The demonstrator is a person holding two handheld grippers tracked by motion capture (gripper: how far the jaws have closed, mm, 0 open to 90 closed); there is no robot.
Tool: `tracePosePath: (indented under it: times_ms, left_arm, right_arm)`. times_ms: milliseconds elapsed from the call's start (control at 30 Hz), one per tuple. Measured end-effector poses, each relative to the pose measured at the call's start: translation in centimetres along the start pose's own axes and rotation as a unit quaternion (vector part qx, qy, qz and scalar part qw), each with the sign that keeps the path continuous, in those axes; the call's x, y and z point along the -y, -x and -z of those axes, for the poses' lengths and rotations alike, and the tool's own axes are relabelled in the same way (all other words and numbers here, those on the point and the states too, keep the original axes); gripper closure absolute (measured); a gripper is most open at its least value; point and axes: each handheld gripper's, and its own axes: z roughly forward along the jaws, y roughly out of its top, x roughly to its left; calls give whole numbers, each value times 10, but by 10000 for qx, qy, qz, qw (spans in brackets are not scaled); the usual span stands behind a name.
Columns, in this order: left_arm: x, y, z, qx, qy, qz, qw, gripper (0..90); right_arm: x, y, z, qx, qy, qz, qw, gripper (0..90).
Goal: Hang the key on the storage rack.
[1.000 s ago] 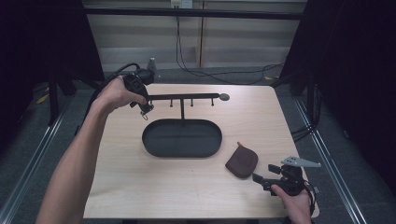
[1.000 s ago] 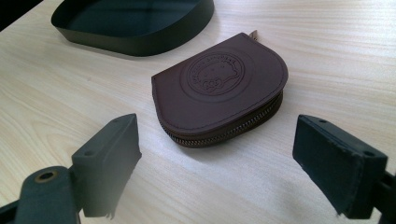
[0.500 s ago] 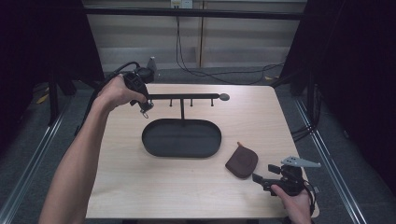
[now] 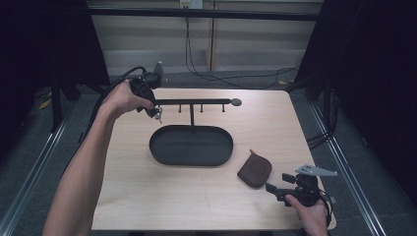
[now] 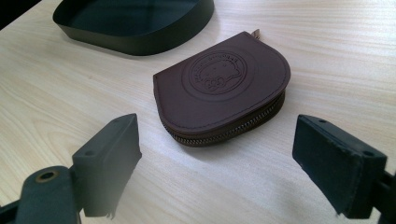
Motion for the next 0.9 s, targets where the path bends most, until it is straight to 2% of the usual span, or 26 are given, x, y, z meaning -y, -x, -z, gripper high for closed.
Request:
tracePosePath:
  times_ms: [167,200,533,700,767,900]
  left_arm:
    - [3,-1,-1,11,20,75,10000,825]
    - [4,-2,0,26,15,32,10000,825]
    - [22,-3,4,13,168,121,9998,771]
    - [32,-3,4,112,245,164,9995,730]
    - [38,-5,4,247,335,284,9987,698]
    - [51,-5,0,361,464,351,9977,692]
  right_arm:
    - [0,0,0,6,-3,7,10000,149]
    - [0,0,0,6,-3,7,10000,149]
    - [0,0,-1,23,-27,-8,10000,150]
    - [-1,0,-2,13,-28,-18,10000,150]
    - [-1,0,-2,9,-41,-21,10000,150]
    - [-1,0,-2,18,-35,-11,10000,150]
